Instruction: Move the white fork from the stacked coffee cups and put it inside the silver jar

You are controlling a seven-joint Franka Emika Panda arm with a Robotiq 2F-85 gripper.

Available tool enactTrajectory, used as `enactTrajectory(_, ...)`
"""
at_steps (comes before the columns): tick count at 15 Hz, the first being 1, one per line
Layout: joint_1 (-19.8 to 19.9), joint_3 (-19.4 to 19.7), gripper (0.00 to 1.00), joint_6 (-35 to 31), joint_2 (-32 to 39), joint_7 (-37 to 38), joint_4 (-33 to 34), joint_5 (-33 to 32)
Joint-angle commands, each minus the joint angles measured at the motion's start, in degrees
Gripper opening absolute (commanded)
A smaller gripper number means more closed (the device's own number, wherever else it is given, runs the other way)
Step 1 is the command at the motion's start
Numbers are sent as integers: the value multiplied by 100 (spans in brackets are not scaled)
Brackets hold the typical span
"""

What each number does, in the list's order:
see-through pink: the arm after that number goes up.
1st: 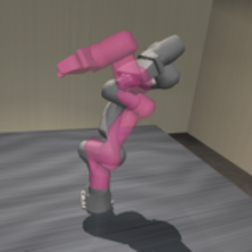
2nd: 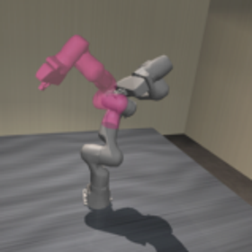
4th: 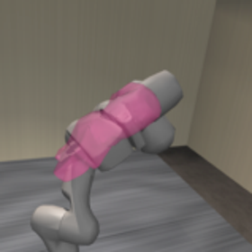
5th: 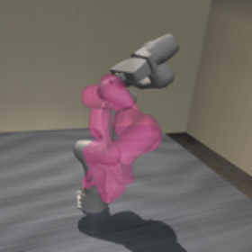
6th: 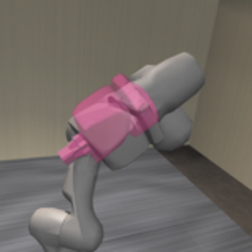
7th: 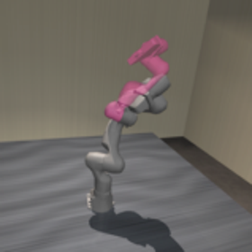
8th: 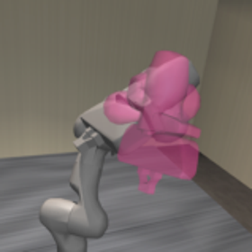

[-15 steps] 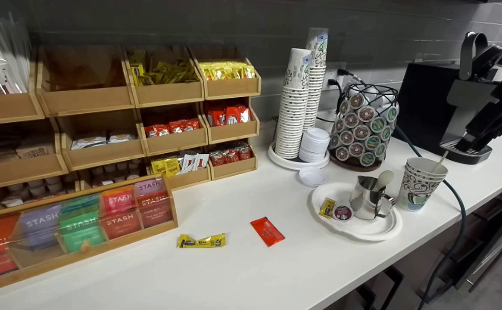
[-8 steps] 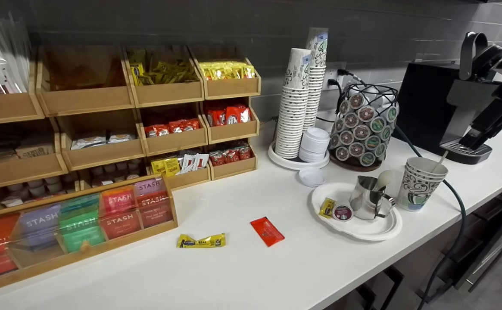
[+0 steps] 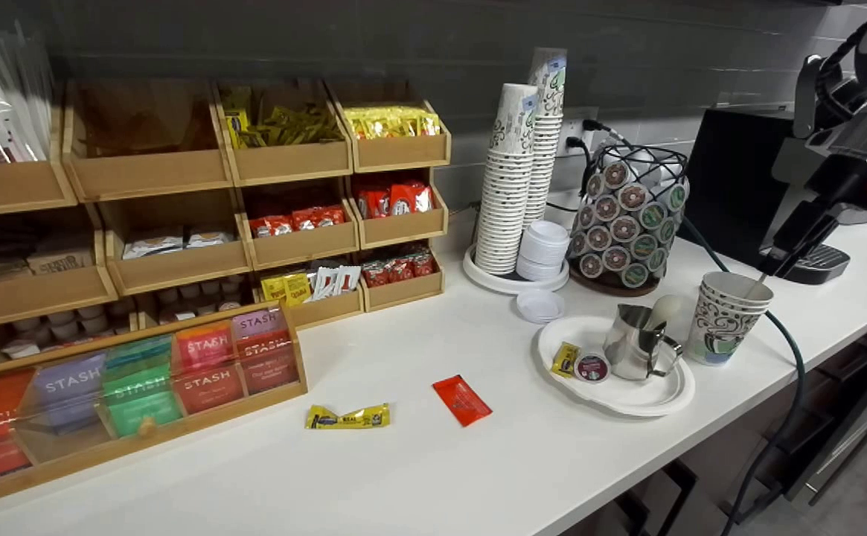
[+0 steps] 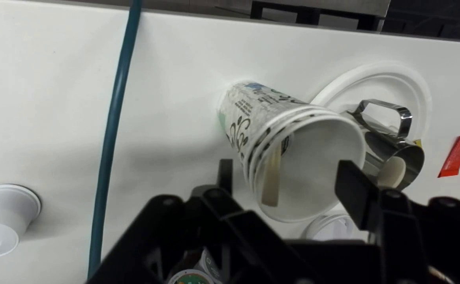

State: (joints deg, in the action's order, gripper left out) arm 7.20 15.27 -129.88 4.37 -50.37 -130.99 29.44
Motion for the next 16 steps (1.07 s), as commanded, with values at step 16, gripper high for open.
enactTrajectory(16, 380, -535, 1, 964, -400, 310, 334, -724)
